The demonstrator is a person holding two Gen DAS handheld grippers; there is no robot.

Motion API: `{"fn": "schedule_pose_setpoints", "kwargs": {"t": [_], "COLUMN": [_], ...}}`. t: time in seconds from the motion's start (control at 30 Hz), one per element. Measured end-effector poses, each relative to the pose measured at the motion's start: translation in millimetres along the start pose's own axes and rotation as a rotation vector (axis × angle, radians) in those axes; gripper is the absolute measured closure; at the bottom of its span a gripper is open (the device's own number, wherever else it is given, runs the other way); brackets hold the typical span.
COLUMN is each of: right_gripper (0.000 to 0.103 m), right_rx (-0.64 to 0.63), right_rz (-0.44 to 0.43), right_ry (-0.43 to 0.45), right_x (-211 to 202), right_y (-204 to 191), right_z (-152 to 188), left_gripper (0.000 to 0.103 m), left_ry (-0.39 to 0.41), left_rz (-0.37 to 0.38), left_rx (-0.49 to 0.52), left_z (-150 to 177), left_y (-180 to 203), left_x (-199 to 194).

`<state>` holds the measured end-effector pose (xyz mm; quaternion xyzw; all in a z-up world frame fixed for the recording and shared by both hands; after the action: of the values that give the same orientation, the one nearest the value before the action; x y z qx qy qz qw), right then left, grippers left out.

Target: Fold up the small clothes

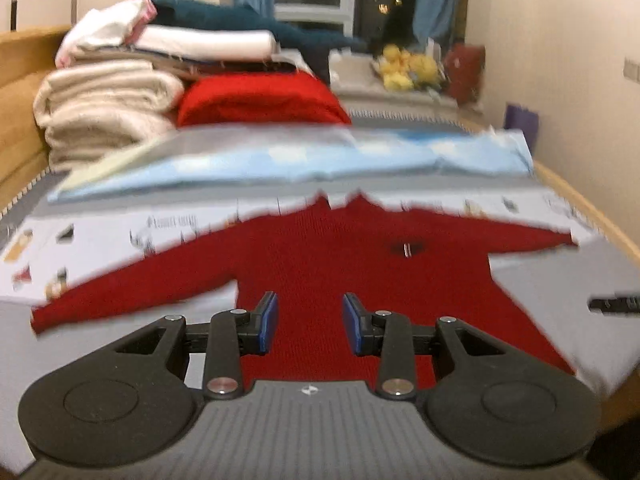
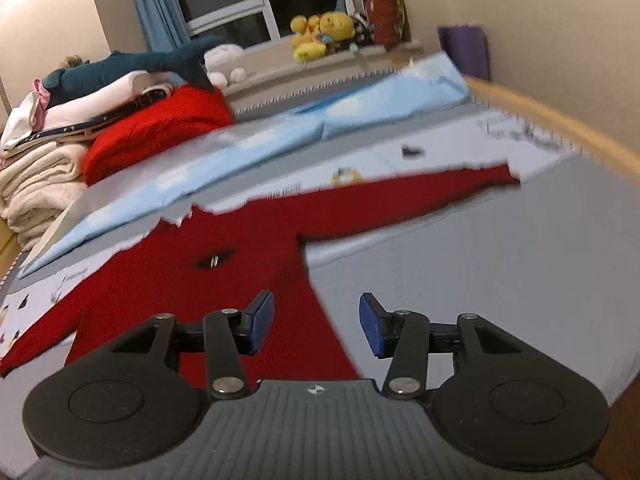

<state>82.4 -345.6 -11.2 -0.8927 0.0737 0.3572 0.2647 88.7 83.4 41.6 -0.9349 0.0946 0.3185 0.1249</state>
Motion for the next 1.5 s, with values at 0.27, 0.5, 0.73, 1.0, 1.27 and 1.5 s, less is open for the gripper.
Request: {"fn": "schedule_pose_setpoints", "kwargs": {"t": [0.27,0.5,0.73,1.0,1.27,1.5], "right_gripper": [0.054,0.054,0.054,0.054,0.077,0.098], "right_rx": [-0.049,0.010,-0.009,-0.023,-0.079,-0.024], "right_rz": [0.097,0.169,0.224,0.253,0.206,0.165], "right_ry": [-0.170,-0.282,-0.340,-0.404,-0.416,-0.307], "right_x": [38,76,100,114,120,86], "right_y": [9,25,26,30,21,34], "right_z": [20,25,32,40,44,24], "left_gripper": [0.066,0.065,0.064,0.063,0.090,0.093], "left_ry": [-0.217,-0.352,-0.482,-0.553,-0.532,-0.400], "left_rz": [-0.038,-0.046,-0.016,-0.016,0.002,0.022], "left_rx": [0.004,-0.101,-0.272,-0.323,-0.301,-0.206], "left_z": [79,96,122,140,140,115], "left_y": [15,-9,-39,-45,-43,-25], "left_x": [44,78,101,113,115,81]}}
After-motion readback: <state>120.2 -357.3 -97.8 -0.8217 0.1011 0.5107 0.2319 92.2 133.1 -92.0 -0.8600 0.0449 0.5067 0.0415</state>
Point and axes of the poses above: each gripper's, at about its wrist camera, not at the fingertips, and x roughly the way its jaws point, y to its right, z to its underside, the point moved 1 cm from there along x, roughly the way its jaws point, and after that the axes turned 13 degrees about x, right-handed, at the moved point
